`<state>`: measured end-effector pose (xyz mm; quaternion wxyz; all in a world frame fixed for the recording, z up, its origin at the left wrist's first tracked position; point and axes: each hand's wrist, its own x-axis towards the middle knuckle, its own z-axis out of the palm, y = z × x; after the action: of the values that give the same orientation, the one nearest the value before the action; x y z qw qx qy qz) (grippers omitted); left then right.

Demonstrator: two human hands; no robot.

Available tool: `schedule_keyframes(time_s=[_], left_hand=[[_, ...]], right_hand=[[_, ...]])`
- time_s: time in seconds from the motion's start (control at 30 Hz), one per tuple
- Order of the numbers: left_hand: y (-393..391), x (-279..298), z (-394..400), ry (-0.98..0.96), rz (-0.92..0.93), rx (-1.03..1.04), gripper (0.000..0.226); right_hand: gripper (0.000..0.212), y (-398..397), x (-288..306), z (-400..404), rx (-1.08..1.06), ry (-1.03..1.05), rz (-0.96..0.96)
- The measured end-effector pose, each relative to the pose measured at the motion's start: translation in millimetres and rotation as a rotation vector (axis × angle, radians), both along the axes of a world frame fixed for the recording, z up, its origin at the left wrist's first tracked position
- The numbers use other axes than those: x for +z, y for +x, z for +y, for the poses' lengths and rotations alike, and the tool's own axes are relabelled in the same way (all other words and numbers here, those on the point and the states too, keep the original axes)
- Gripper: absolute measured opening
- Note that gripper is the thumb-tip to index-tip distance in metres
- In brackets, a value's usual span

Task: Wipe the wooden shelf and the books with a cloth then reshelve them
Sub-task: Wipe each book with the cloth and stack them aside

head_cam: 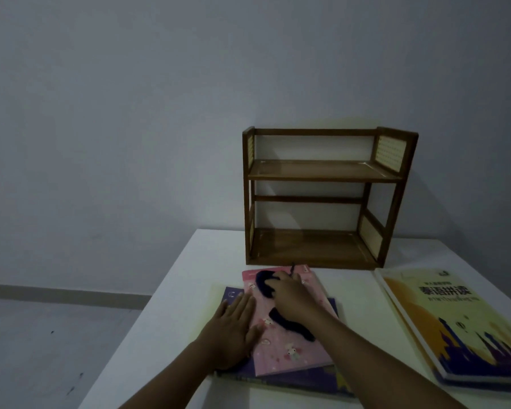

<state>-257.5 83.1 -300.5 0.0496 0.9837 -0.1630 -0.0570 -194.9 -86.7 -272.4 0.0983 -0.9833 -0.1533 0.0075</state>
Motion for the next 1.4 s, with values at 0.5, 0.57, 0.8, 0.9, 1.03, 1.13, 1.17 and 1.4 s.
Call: schedule_keyframes(time_s=[0.5,0.57,0.8,0.9,1.03,1.13,1.17,1.4], left_hand=[[-1,-5,1,-0.034,-0.037,-0.04,0.1],[-1,-2,0,-0.07,-0.041,-0.033,0.1],[2,-6,0,-0.036,-0.026,-0.018,0.073],[1,-6,0,-0.032,-0.022,-0.019,0.073],[4,-2,1,-0.016,-0.001,-0.021,0.077],[3,0,1,-0.007,-0.012,-0.036,0.08],[2,1,2,-0.004,-0.014,-0.037,0.079],[2,6,-2,0.014,0.002,-0.017,0.079]], right_hand=[[0.059,-89,-3,42,-0.069,-0.037,-0.042],[0.064,-86,-2,32,-0.047,-0.025,-0.049],[0.054,-61,9,-50,-0.252,-0.114,0.006],[0.051,-61,13,-55,-0.249,-0.101,0.021],[0.057,-65,25,-78,-0.359,-0.102,0.001],[0.048,-73,27,-105,-0.44,-0.224,0.129],[0.041,-76,26,-108,-0.443,-0.267,0.146],[0.034,-87,29,-81,-0.397,0.108,0.311]])
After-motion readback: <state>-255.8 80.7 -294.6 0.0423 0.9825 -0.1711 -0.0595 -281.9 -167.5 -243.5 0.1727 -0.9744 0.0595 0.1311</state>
